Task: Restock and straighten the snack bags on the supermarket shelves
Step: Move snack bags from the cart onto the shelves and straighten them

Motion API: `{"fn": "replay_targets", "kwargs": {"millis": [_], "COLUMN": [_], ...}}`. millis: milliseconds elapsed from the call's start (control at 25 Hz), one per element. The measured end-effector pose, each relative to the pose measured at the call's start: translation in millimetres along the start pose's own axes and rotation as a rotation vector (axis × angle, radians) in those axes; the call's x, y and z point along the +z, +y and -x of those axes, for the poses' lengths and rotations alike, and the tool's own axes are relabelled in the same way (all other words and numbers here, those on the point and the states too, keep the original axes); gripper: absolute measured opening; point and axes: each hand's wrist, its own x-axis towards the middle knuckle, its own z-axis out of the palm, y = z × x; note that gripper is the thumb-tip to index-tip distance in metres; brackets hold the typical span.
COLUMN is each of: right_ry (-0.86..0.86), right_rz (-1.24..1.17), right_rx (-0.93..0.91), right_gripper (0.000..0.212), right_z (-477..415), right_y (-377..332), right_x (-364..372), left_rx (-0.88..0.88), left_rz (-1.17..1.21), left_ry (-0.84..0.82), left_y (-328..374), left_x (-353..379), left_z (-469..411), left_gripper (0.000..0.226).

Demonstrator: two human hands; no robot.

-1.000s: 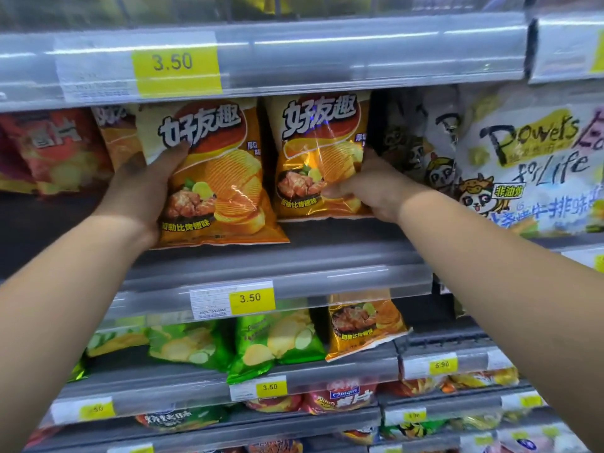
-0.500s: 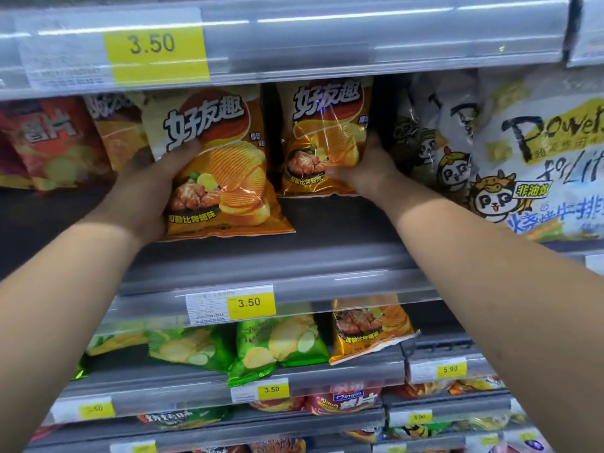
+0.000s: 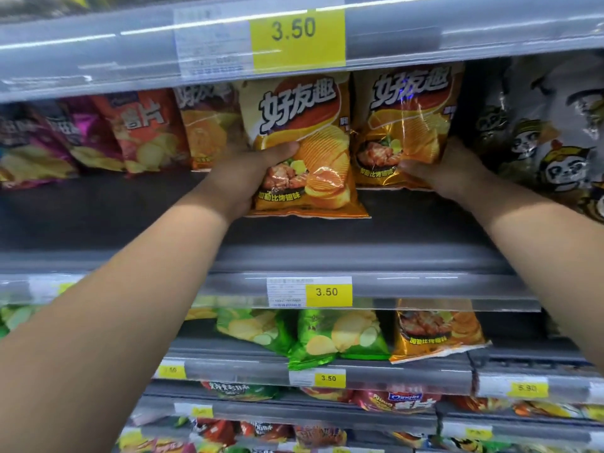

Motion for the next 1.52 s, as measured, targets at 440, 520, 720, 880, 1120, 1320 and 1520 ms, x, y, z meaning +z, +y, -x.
{"fn": "replay_targets", "kwargs": {"millis": [440,520,720,880,1120,1320,1520], "right_ry": [0.055,0.054,0.053,0.051,0.092,0.038,-0.013], "right_rz": [0.009,0.014,-0.003,-0.019,-0.034,0.033,0.053], "right_rx": [0.048,0.039,0.032,0.044,0.052,0.060,0.063], "right_gripper": [0.077,0.077,0.079,0.077,0.072,0.075,0.082], "right_z": [4.9,4.6,3.6,5.8,7.1,4.1,0.9], "right_y": [-3.3,-2.5,-2.0,-5.0,-6.6,-5.6,-3.9], "right_x": [0.5,0.7,2.0,1.4,0.8,1.7,-1.0], "left_rx": [0.105,0.044,-0.077,-0.033,0.146,0.101,0.063], "left_rz": [-0.429,-0.493,-0.580,-0.543,-0.571,-0.574,-0.592], "left_ry": [0.103,0.062,-0.082,-0.050,0.074,0.039,0.001], "left_y": [-10.5,-16.0,-16.6,-20.2,-20.1,-29.7,-17.8], "left_x": [-5.7,-7.8,-22.1,-18.6,0.2,1.3,-1.3], "left_z": [-36.1,-37.8,-32.3,-31.6,-46.1,-43.8,-31.3], "left_gripper": [0.072,0.081,0.097,0.086,0.087,0.081,0.088]}}
